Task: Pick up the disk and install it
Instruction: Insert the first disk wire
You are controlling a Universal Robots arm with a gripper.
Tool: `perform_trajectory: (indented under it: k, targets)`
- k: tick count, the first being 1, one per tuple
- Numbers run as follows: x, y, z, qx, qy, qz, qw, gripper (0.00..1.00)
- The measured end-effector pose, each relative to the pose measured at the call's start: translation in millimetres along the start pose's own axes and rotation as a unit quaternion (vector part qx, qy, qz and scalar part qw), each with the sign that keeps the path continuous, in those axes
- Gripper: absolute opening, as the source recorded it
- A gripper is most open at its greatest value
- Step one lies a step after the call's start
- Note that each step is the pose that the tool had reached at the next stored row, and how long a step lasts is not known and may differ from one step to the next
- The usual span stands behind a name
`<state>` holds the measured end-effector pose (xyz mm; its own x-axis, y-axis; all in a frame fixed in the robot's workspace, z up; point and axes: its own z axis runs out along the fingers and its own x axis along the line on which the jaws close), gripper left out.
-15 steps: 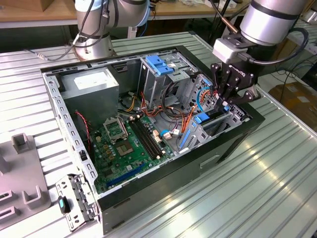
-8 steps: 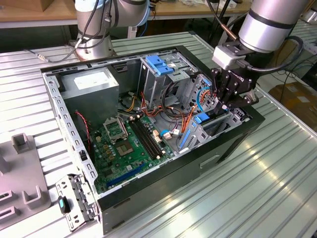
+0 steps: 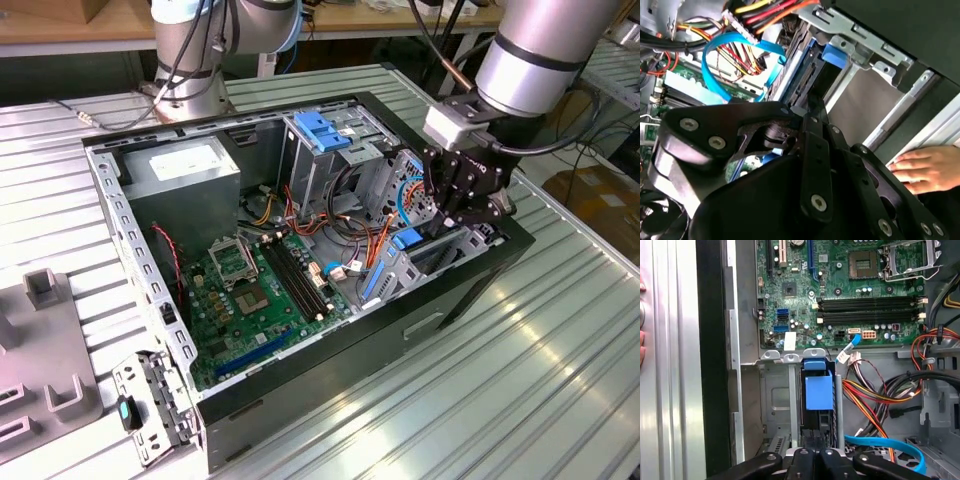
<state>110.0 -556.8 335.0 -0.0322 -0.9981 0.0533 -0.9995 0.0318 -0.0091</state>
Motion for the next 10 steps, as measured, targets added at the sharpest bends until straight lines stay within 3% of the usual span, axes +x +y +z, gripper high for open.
perform_trajectory:
  k: [2, 7, 10]
  targets:
    - [0.6, -0.5, -11.8, -0.0001, 0.0001, 0.0, 1.0, 0.11]
    - [1.5, -1.7, -31.6, -0.0001, 0.0001, 0.0, 1.0, 0.11]
    - [1.3, -3.4, -37.3, 0.0, 0.0, -0.001, 1.0, 0.11]
